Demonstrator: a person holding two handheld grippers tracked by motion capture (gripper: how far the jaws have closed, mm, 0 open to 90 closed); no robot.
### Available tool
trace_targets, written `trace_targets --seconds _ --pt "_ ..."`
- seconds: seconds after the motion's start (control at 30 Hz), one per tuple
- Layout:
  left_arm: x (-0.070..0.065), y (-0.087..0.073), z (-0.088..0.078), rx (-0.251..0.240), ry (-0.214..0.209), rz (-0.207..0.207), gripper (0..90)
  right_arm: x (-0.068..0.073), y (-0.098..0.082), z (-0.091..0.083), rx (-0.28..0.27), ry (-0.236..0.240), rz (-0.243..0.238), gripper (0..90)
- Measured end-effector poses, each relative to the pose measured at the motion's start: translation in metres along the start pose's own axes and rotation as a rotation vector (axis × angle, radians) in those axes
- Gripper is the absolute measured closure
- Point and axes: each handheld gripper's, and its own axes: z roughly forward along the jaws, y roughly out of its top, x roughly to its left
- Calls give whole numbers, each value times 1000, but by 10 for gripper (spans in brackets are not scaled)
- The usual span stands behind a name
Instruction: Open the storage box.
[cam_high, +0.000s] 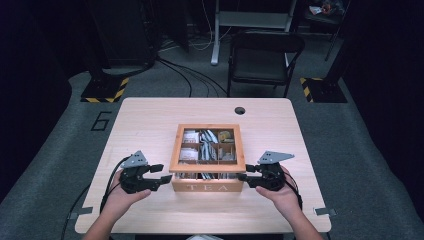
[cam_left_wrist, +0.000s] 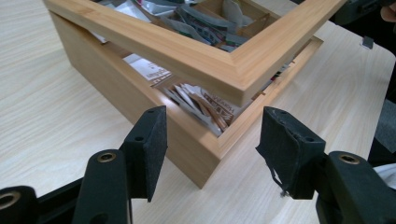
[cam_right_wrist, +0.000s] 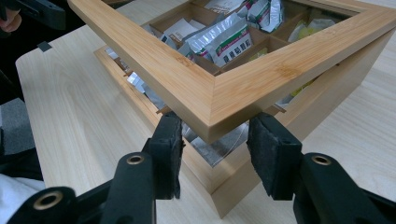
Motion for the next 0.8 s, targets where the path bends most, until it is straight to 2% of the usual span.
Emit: trace_targets --seconds 0.5,0.57,0.6,0.8 --pt "-17 12 16 41 21 18 433 0 0 1 4 -5 -6 548" --pt "-19 12 19 47 43 22 440 0 0 1 4 -3 -7 548" --pt "-19 13 20 56 41 20 450 0 0 1 4 -5 -7 548" --pt "-18 17 19 53 88 9 488 0 1 0 -4 -3 -3 549"
